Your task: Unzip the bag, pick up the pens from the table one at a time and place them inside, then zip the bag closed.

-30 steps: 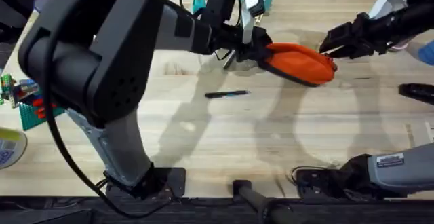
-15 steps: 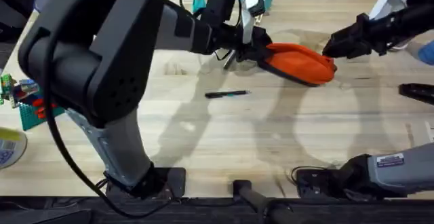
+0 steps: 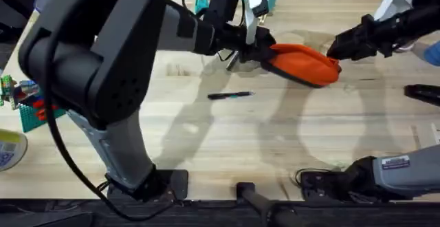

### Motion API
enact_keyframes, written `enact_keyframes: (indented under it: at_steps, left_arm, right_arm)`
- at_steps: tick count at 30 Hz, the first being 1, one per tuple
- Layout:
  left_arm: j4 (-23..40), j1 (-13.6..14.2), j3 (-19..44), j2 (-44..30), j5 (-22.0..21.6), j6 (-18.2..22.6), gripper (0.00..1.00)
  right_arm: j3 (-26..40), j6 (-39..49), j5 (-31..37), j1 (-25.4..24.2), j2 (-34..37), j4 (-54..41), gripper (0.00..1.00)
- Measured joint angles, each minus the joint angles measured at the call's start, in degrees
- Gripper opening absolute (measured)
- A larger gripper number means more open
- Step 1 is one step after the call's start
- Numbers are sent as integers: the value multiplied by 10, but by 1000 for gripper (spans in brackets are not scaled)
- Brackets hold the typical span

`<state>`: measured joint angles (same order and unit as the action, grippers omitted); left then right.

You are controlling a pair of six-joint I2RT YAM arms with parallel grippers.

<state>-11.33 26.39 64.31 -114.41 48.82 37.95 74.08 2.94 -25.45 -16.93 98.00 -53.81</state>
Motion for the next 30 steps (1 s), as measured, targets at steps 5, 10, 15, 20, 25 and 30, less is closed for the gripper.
enact_keyframes:
  at_steps: [5,10,15,20,25,30]
  left_arm:
    - [0,0,0,0,0,0,44]
    - [0,0,0,0,0,0,44]
    - [0,0,0,0,0,0,44]
    - [0,0,0,0,0,0,44]
    - [0,0,0,0,0,0,44]
    - [0,0,0,0,0,0,44]
  right_arm:
    - [14,0,0,0,0,-22,30]
    - [46,0,0,0,0,-34,30]
    - [72,0,0,0,-4,-45,29]
    - [92,0,0,0,-9,-54,29]
    - [103,0,0,0,-9,-66,29]
    - [126,0,1,0,-9,-93,30]
